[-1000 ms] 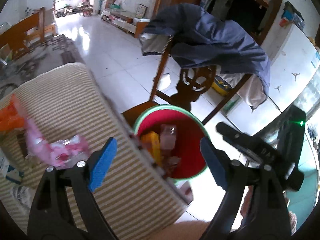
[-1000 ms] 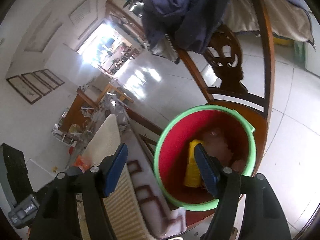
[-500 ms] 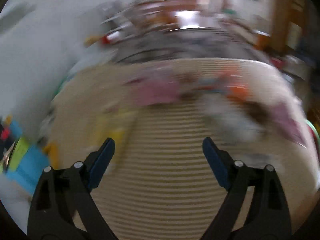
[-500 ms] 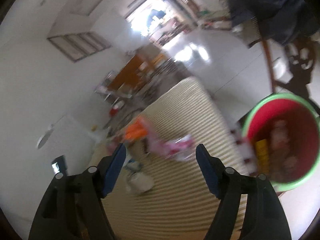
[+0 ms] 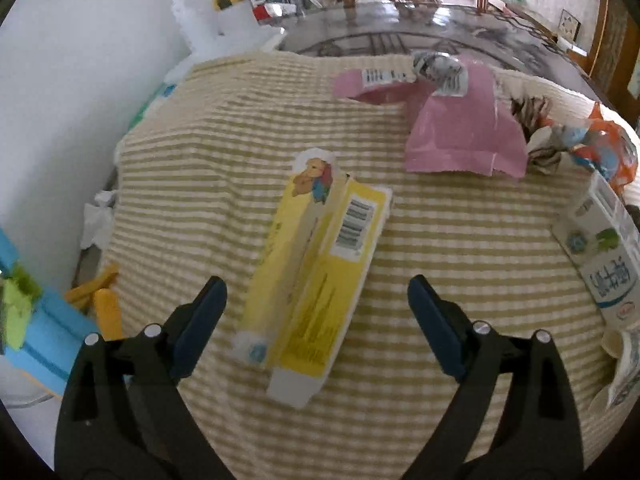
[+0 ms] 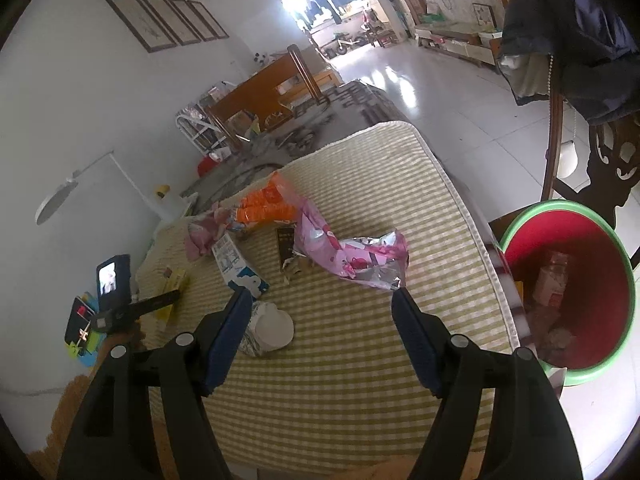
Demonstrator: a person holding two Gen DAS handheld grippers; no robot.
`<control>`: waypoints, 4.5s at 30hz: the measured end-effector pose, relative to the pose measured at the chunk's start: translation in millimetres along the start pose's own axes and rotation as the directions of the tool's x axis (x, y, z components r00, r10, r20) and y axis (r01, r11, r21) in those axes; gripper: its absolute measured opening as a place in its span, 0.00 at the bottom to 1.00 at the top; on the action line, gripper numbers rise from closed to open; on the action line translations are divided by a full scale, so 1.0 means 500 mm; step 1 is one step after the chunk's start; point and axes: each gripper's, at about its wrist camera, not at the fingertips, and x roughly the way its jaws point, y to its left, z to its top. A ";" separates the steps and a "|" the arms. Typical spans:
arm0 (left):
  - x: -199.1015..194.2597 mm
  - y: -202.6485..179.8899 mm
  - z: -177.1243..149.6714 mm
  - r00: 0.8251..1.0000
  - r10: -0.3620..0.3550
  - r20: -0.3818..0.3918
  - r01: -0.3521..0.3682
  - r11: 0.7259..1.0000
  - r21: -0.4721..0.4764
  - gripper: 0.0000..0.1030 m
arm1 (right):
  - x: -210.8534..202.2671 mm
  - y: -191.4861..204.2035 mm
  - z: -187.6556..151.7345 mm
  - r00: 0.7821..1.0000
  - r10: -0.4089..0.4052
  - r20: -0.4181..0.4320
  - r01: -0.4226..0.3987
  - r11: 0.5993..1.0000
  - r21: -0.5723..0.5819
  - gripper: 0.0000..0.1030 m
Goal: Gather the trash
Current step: 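Grasp the yellow medicine box with the left gripper, then grasp the white milk carton with the right gripper while the left gripper holds the box, then lift the box with the left gripper and the milk carton with the right gripper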
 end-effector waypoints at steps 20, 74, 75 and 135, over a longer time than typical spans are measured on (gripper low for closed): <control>-0.158 0.011 -0.143 0.908 -0.397 0.136 0.420 0.862 -0.286 0.34 | 0.018 -0.001 -0.001 0.999 -0.008 -0.045 0.008 1.000 0.002 0.69; -0.123 -0.098 -0.188 0.864 -0.503 -0.005 0.490 0.844 -0.219 0.55 | 0.299 0.301 0.060 0.977 -0.064 -0.203 -0.034 0.894 -0.446 0.36; -0.122 -0.098 -0.188 0.864 -0.504 -0.005 0.491 0.843 -0.220 0.56 | 0.289 0.293 0.053 0.977 -0.061 -0.203 -0.036 0.897 -0.440 0.36; -0.217 -0.100 -0.170 0.864 -0.428 0.266 0.470 0.875 -0.119 0.42 | 0.148 0.118 0.002 0.995 0.027 -0.094 -0.038 0.993 -0.115 0.36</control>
